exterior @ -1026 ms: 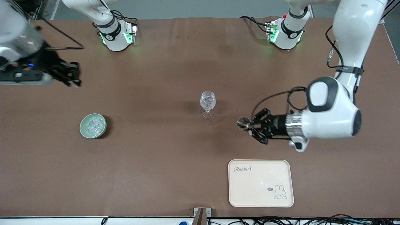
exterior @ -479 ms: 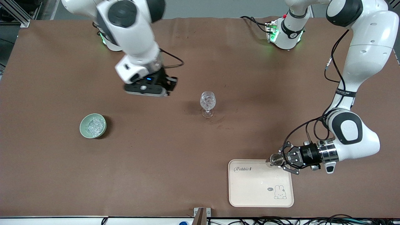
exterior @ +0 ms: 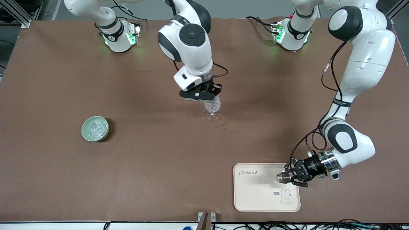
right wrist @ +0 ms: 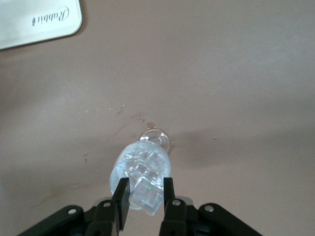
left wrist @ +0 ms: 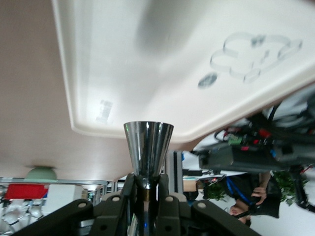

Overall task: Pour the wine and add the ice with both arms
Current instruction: 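Lower the ice cube into the wine glass and open the right gripper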

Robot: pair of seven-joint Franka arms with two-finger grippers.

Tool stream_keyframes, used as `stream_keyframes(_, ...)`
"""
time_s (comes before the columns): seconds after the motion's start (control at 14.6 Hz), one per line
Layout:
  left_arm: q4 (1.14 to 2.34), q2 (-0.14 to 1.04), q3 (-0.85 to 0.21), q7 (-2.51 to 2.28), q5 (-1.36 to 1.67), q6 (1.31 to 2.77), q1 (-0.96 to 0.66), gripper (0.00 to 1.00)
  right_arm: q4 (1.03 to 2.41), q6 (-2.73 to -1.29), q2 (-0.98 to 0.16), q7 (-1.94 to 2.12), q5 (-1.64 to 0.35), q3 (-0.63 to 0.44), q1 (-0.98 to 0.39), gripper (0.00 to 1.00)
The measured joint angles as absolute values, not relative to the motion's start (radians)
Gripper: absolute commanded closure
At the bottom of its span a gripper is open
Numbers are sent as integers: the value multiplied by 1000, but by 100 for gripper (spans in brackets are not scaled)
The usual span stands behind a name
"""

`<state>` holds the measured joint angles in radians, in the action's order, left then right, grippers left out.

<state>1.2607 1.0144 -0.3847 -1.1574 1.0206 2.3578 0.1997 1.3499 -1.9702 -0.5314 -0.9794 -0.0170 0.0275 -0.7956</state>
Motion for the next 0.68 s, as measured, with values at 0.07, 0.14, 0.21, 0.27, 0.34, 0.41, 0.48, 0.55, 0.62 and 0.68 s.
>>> stream_keyframes(0.07, 1253, 1035, -385, -1155, 1021, 2376, 199, 99, 1342, -1974, -549, -986, -17, 27, -806, 94)
stream_keyframes(0.14, 1243, 1054, -385, -1155, 1023, 2388, 198, 99, 1338, -1976, -561, -992, -17, 27, -814, 92)
stream_keyframes(0.21, 1232, 1071, -385, -1155, 1032, 2395, 197, 98, 1337, -1978, -569, -994, -17, 27, -822, 90)
stream_keyframes(0.27, 1221, 1086, -385, -1153, 1048, 2396, 197, 97, 1334, -1978, -574, -996, -17, 27, -829, 85)
stream_keyframes(0.34, 1210, 1098, -385, -1150, 1067, 2397, 196, 95, 1332, -1978, -579, -996, -17, 27, -836, 70)
stream_keyframes(0.41, 1203, 1107, -385, -1144, 1095, 2397, 195, 93, 1331, -1978, -582, -997, -17, 26, -840, 48)
stream_keyframes(0.48, 1200, 1112, -385, -1132, 1130, 2397, 194, 89, 1331, -1978, -584, -997, -16, 26, -841, 36)
stream_keyframes(0.55, 1199, 1115, -385, -1118, 1161, 2397, 192, 86, 1331, -1978, -585, -997, -16, 23, -841, 27)
stream_keyframes(0.62, 1199, 1118, -385, -1106, 1181, 2397, 190, 81, 1329, -1978, -585, -997, -16, 19, -841, 12)
stream_keyframes(0.68, 1198, 1122, -385, -1094, 1191, 2397, 189, 76, 1328, -1978, -585, -997, -16, 14, -841, 1)
